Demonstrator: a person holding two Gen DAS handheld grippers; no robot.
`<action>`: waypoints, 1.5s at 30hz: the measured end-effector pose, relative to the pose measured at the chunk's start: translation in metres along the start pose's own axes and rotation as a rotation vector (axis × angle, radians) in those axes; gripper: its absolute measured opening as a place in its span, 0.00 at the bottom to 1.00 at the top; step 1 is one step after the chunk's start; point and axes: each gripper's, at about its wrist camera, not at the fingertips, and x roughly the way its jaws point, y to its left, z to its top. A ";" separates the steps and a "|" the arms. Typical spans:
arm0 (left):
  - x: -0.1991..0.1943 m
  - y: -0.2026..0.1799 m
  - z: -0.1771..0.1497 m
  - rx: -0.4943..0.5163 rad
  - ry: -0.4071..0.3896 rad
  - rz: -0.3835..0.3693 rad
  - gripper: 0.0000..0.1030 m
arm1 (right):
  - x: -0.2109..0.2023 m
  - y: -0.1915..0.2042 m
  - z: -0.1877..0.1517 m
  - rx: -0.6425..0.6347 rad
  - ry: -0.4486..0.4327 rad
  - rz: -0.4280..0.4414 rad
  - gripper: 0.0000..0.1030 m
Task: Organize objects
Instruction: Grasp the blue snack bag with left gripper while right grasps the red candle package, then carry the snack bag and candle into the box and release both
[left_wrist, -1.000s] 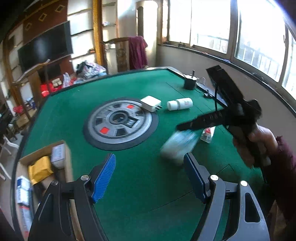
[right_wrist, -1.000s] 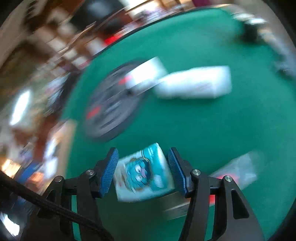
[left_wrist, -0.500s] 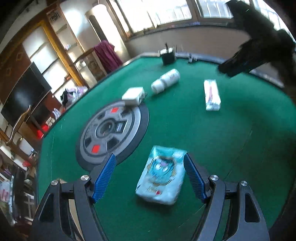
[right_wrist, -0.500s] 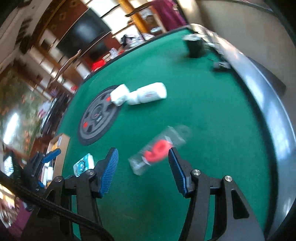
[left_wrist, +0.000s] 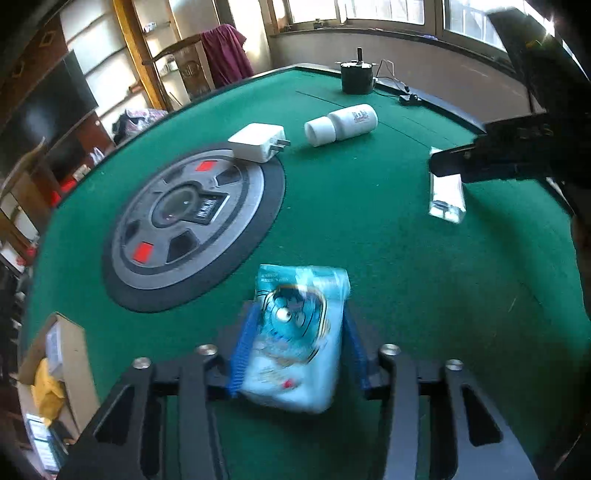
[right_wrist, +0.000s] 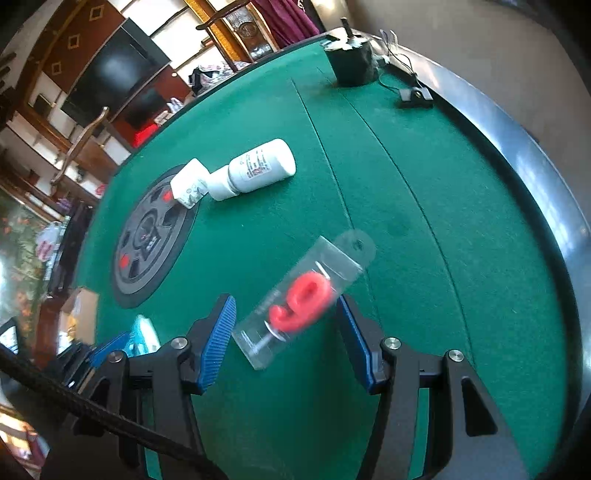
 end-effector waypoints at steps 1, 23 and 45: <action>-0.001 0.001 -0.001 -0.007 -0.002 0.001 0.31 | 0.003 0.007 0.000 -0.015 -0.010 -0.040 0.54; -0.045 0.059 -0.030 -0.197 -0.093 -0.099 0.74 | 0.012 0.031 -0.013 -0.181 -0.024 -0.202 0.24; -0.045 0.034 -0.031 -0.217 -0.067 -0.121 0.38 | -0.006 0.054 -0.027 -0.200 -0.025 -0.052 0.24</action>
